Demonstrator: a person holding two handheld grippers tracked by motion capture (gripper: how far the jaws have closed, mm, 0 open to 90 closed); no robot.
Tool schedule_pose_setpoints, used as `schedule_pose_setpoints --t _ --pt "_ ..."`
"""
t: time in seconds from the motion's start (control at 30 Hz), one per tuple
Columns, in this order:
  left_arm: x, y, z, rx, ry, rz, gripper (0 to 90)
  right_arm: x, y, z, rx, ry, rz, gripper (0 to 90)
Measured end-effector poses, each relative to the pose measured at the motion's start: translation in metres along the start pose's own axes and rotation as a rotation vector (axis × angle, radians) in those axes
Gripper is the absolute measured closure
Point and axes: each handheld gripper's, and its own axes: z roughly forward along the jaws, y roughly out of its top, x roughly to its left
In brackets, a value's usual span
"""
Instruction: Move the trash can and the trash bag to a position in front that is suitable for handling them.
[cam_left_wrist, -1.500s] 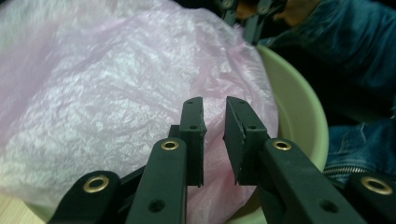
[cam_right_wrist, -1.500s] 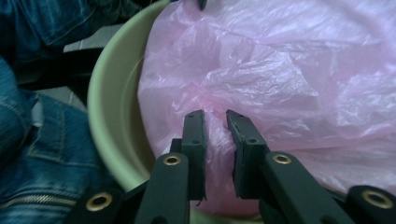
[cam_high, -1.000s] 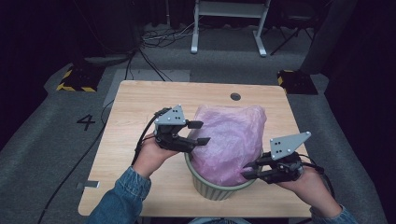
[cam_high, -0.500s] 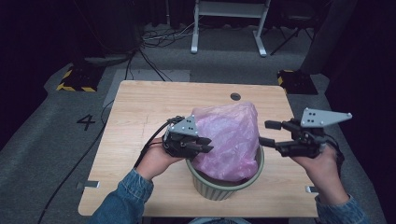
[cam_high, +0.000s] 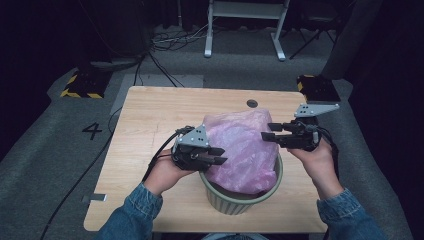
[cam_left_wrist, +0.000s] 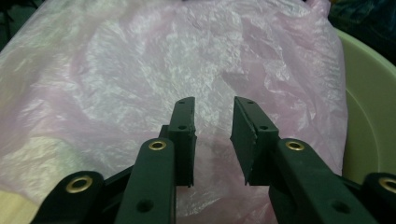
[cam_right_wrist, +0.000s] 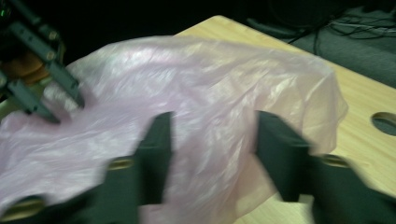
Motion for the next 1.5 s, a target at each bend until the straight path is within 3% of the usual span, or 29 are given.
schedule_pose_setpoints --t 0.03,0.17,0.37,0.57,0.83,1.03,1.13,1.33,1.5 --pt "0.000 0.000 -0.001 -0.005 0.006 0.002 68.4 0.003 0.000 0.000 0.006 0.019 -0.020 68.7" --pt "-0.001 0.003 -0.008 -0.049 0.029 0.011 62.8 0.015 0.001 -0.001 -0.002 0.075 -0.086 80.6" --pt "-0.009 0.011 -0.014 -0.096 0.056 0.047 57.0 0.051 -0.002 -0.002 -0.004 0.177 -0.242 81.3" --pt "-0.020 0.019 -0.011 -0.107 0.048 0.080 53.5 0.082 -0.013 0.005 0.035 0.223 -0.332 81.3" --pt "-0.030 0.024 0.004 -0.049 0.002 0.112 53.4 0.097 -0.016 0.011 0.053 0.243 -0.370 81.1" --pt "-0.040 0.027 0.005 -0.061 -0.038 0.140 52.9 0.105 -0.017 0.013 0.090 0.199 -0.407 80.3" --pt "-0.042 0.029 0.008 -0.033 -0.037 0.146 53.5 0.107 -0.015 0.012 0.075 0.195 -0.406 79.7" --pt "-0.039 0.026 0.011 0.011 -0.043 0.108 72.4 0.105 -0.013 0.004 0.032 0.177 -0.387 79.6" --pt "-0.040 0.020 0.014 0.047 -0.032 0.110 79.2 0.105 -0.012 -0.007 -0.014 0.177 -0.378 76.9"
